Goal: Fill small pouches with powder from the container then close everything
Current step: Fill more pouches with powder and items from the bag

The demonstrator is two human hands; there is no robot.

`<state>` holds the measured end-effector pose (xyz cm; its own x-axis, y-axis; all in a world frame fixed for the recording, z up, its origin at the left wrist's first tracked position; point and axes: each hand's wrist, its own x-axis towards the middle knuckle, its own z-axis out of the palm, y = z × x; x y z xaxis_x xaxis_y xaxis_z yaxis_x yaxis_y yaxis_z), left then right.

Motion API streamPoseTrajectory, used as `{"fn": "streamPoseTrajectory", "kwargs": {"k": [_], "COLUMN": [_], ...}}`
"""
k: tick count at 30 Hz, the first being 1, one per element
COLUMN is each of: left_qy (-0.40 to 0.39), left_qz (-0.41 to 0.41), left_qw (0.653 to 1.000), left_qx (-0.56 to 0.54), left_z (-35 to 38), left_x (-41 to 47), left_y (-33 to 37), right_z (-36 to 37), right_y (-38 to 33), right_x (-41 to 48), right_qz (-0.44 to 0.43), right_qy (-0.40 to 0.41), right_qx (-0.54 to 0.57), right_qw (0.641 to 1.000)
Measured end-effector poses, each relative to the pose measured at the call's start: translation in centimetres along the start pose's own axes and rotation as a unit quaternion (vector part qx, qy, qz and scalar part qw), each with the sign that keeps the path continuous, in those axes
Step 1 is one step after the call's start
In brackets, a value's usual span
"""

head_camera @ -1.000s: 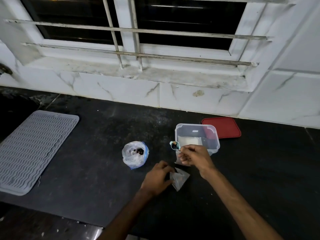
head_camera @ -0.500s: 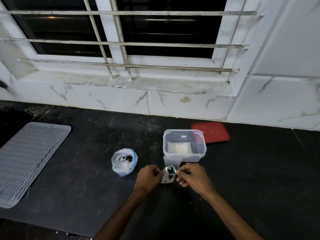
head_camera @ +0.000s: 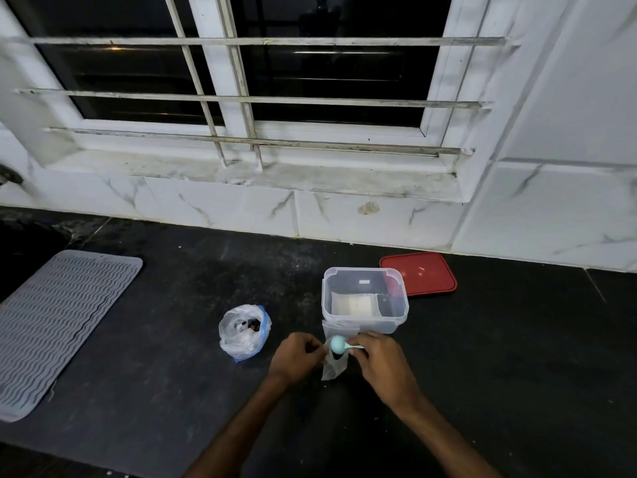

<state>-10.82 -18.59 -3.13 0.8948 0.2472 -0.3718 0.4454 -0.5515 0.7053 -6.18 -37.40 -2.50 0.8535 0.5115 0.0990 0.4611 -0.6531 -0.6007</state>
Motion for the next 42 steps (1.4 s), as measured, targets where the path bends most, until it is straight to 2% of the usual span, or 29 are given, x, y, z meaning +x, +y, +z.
{"fn": "streamPoseTrajectory", "kwargs": {"k": [5,9,14,21,23,26,27,29,31,33,37,42], "left_qy": [-0.006,-0.024,-0.043,-0.068,-0.070,-0.077,-0.079,-0.086,-0.084,-0.080,-0.087,-0.051], "left_qz": [0.015,0.034,0.059,0.093,0.100,0.099,0.102,0.107,0.117,0.126,0.144,0.142], "left_qw": [1.000,0.997,0.994,0.985,0.984,0.985,0.986,0.986,0.985,0.983,0.980,0.973], "left_qx": [0.024,0.059,0.085,0.125,0.131,0.116,0.109,0.093,0.098,0.103,0.109,0.176], "left_z": [-0.5,-0.9,-0.9,-0.5,-0.6,-1.1,-1.3,-1.6,-1.8,-2.1,-2.4,-3.7], "left_x": [0.3,0.9,1.4,1.4,1.3,1.3,1.3,1.1,1.0,0.9,0.8,0.5], "left_y": [0.9,1.1,1.4,3.0,3.2,3.1,3.1,3.0,3.0,2.8,2.4,2.3], "right_z": [-0.6,-1.0,-0.3,-0.7,-0.5,-0.9,-1.3,-1.8,-2.0,-2.1,-1.8,-2.2], "right_y": [0.6,2.4,8.1,10.7,10.7,9.0,8.0,5.9,4.2,3.1,2.2,1.7], "right_x": [0.5,0.0,-2.6,-1.9,-1.8,-2.4,-2.6,-3.0,-3.2,-2.8,-1.6,-0.6], "right_qz": [0.070,0.205,0.328,0.361,0.364,0.332,0.289,0.151,0.018,-0.076,-0.121,-0.133], "right_qy": [0.049,0.066,0.063,0.106,0.107,0.123,0.152,0.173,0.116,0.045,-0.037,-0.017], "right_qx": [0.173,0.282,0.256,0.208,0.151,0.016,0.024,0.070,0.081,0.028,-0.089,-0.136], "right_qw": [0.981,0.935,0.907,0.903,0.913,0.935,0.945,0.971,0.990,0.996,0.988,0.982]}}
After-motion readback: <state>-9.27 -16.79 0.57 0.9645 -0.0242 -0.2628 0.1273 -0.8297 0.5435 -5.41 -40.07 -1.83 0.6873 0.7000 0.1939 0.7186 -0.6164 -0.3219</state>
